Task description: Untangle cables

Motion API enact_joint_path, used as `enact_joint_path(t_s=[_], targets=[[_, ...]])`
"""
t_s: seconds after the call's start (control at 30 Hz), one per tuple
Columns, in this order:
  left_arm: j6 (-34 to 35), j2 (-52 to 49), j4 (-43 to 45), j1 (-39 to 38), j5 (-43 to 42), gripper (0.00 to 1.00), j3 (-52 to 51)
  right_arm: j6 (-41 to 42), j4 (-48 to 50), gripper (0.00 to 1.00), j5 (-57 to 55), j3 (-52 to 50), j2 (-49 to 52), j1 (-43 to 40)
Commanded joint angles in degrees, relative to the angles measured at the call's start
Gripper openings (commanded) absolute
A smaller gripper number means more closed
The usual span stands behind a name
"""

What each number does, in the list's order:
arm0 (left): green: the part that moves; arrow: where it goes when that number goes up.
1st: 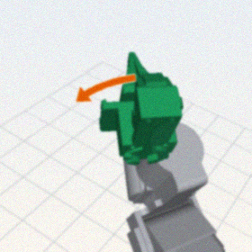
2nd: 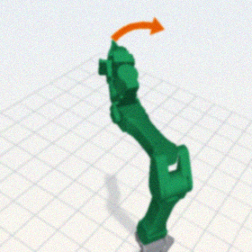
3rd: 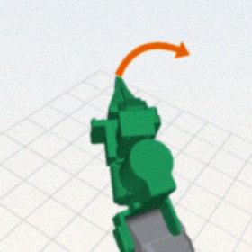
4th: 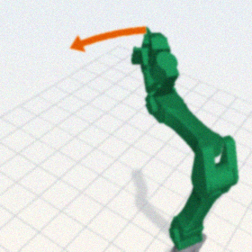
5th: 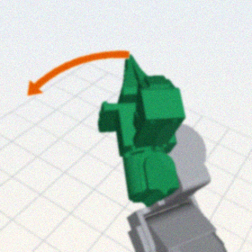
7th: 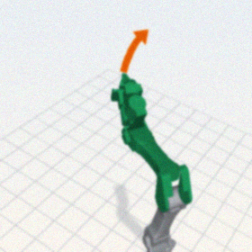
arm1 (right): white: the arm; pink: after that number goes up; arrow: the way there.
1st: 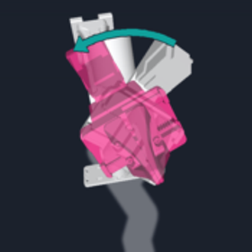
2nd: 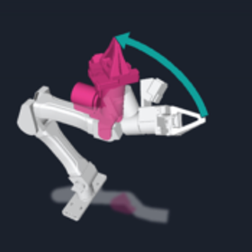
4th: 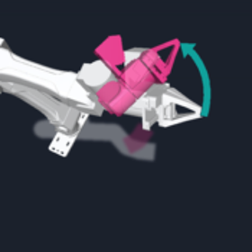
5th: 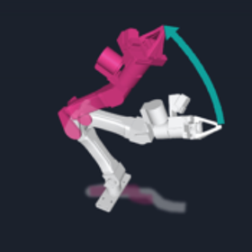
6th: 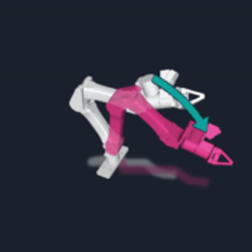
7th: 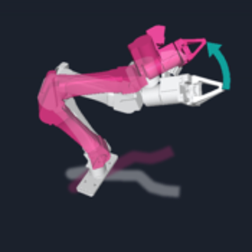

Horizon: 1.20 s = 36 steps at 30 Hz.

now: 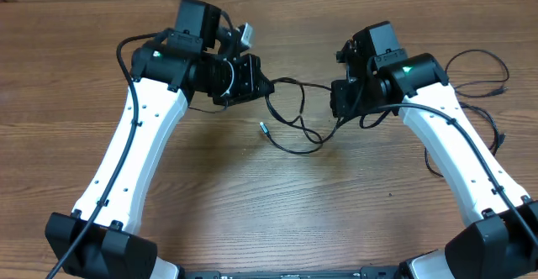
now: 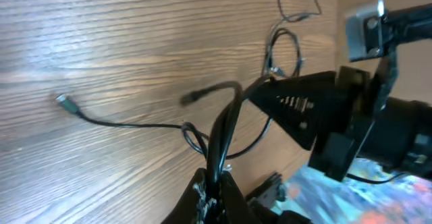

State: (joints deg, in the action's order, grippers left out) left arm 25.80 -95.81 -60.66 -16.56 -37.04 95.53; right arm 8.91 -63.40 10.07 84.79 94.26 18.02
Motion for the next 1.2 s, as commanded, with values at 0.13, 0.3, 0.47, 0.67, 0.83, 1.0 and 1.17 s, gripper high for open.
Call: enact_joint_path(t_s=[0.13, 0.3, 0.47, 0.67, 0.83, 1.0, 1.17], targets=[[-6.0, 1.1, -0.9, 0.4, 4.7, 0.04, 0.6, 4.0, -0.2, 0.04, -7.9, -0.2, 0.3, -0.4], [-8.1, 1.1, -2.4, 0.4, 6.8, 0.04, 0.6, 4.1, -0.3, 0.04, -10.2, -0.2, 0.3, -0.5], [-9.2, 1.1, -3.5, 0.4, 8.1, 0.04, 0.6, 4.9, -1.0, 0.04, -14.6, -0.2, 0.3, -0.5], [-10.0, 1.1, -3.7, 0.4, 8.1, 0.04, 0.6, 6.1, -1.7, 0.04, -18.3, -0.2, 0.3, -0.5], [-10.2, 1.1, -3.7, 0.4, 8.1, 0.04, 0.6, 6.1, -1.4, 0.04, -17.5, -0.2, 0.3, -0.5], [-10.2, 1.1, -3.8, -0.5, 7.4, 0.04, 0.6, 3.4, -0.9, 0.04, -8.0, -0.2, 0.3, -0.5], [-10.3, 0.9, -3.8, -2.1, 8.8, 0.1, 0.5, 0.2, 3.2, 0.04, 9.9, -0.2, 0.3, -0.5]])
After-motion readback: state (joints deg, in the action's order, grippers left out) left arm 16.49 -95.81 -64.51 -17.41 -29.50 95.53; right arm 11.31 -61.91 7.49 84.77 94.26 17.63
